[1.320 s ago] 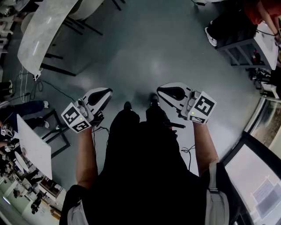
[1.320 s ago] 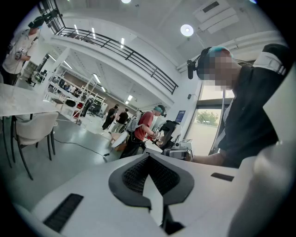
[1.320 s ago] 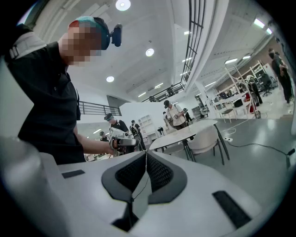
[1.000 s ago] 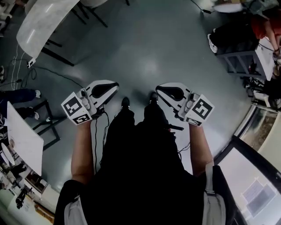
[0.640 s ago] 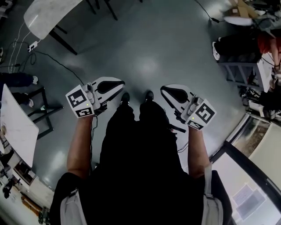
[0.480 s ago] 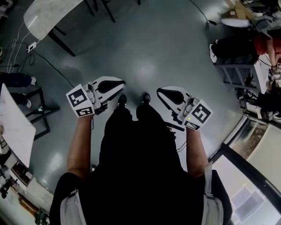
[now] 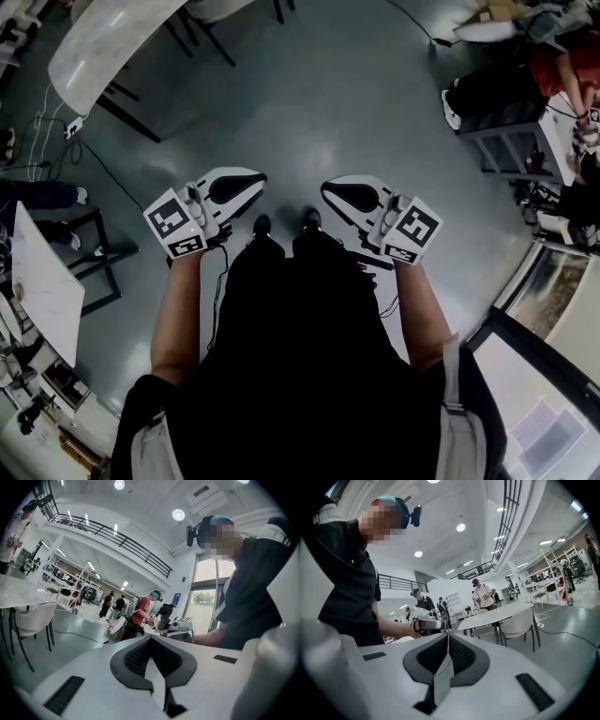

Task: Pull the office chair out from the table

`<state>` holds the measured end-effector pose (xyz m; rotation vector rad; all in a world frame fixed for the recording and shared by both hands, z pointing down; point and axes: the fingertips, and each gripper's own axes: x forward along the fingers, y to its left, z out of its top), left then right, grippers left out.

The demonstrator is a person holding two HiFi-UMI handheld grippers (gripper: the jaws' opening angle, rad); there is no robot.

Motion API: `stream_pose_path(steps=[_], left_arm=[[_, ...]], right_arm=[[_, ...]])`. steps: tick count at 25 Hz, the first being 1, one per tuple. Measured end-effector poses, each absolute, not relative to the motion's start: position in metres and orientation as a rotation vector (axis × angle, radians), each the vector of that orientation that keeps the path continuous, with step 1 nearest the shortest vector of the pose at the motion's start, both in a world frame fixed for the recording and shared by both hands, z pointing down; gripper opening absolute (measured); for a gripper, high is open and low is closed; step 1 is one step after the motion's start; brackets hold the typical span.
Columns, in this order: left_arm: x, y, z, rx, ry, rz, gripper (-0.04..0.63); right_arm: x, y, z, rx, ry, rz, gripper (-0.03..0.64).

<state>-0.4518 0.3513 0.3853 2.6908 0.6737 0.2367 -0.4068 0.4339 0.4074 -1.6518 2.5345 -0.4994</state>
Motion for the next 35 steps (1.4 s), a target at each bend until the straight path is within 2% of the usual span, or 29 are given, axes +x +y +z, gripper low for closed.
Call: stream_pose_path(steps=[17, 35], left_arm=[[-0.416, 0.365, 0.38, 2.73, 0.471, 0.247, 0.008], [-0.336, 0.204, 0.387, 2.684, 0.499, 0.148, 0.008]], right_arm=[[-0.339, 0.453, 0.38, -1.517, 2.487, -0.381, 0.021], [-0.257, 0.3, 0.385, -1.647, 2.545, -0.452, 0.021]])
